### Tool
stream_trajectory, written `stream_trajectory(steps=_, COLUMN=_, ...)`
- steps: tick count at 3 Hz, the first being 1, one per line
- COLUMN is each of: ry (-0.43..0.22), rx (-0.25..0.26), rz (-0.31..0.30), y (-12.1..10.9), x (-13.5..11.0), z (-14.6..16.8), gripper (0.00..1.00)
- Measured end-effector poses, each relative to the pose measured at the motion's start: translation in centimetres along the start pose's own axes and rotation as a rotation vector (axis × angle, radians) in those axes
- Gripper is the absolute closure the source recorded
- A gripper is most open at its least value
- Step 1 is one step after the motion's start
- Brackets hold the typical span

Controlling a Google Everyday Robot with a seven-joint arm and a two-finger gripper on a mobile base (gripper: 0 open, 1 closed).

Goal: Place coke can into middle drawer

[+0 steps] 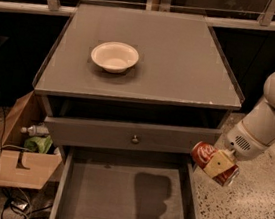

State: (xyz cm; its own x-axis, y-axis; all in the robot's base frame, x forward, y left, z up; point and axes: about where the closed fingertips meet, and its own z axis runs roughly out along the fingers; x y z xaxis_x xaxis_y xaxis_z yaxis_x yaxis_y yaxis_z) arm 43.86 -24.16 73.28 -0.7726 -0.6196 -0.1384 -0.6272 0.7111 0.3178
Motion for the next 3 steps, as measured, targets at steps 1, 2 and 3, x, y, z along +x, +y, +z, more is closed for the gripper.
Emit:
stream_trajectory(steps=1, ry=0.000, rx=0.000, rz=0.000, y=0.0, x=0.0, z=0.0, gripper=1.00)
stream_trajectory(steps=2, ry=0.045, rx=-0.033, rz=0.031, y=1.1, x=0.6, z=3.8, gripper=1.00)
stream_trajectory(steps=3, ry=0.081, rx=-0.062, rz=0.083, y=1.9, x=1.4, z=8.4, gripper=1.00)
